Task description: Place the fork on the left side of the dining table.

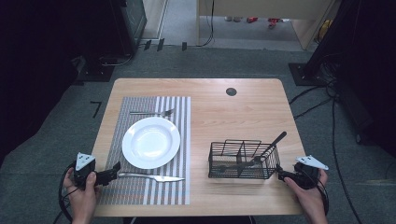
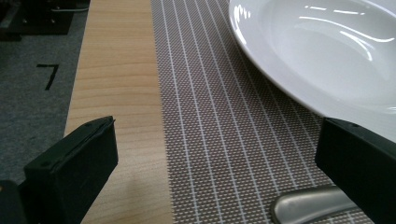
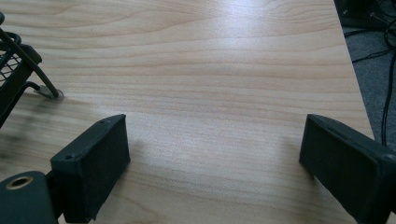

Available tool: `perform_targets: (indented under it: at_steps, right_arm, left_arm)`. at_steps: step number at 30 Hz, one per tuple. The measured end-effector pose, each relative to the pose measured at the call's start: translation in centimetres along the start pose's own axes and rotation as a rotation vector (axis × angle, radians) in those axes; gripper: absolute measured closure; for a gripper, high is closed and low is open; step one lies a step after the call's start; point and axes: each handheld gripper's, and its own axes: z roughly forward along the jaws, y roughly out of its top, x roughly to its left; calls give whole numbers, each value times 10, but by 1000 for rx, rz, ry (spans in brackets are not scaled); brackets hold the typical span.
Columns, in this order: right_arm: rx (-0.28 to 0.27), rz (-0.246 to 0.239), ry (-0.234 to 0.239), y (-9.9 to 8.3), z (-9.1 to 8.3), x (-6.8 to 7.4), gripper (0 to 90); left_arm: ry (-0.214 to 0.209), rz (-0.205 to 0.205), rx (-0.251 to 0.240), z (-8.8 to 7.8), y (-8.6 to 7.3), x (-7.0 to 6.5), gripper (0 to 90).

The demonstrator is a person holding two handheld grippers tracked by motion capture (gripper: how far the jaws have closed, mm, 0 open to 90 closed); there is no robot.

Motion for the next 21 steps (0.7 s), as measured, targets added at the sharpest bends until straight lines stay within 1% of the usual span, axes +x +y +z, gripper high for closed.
perform_targets:
  at_steps: [3, 8, 12, 19, 21]
  right_arm:
    - [0, 0, 0, 0, 0, 0, 80]
    - [0, 0, 0, 0, 0, 0, 80]
    - [0, 0, 0, 0, 0, 0, 80]
    - [0, 0, 0, 0, 0, 0, 80]
    - [0, 0, 0, 0, 0, 0, 80]
  left_arm:
    - [18, 10, 19, 5, -2, 3, 0]
    - [25, 16, 31, 7, -3, 3, 0]
    - [37, 18, 54, 11, -5, 4, 0]
    - [35, 20, 88, 17, -8, 3, 0]
    - [42, 32, 94, 19, -9, 1, 0]
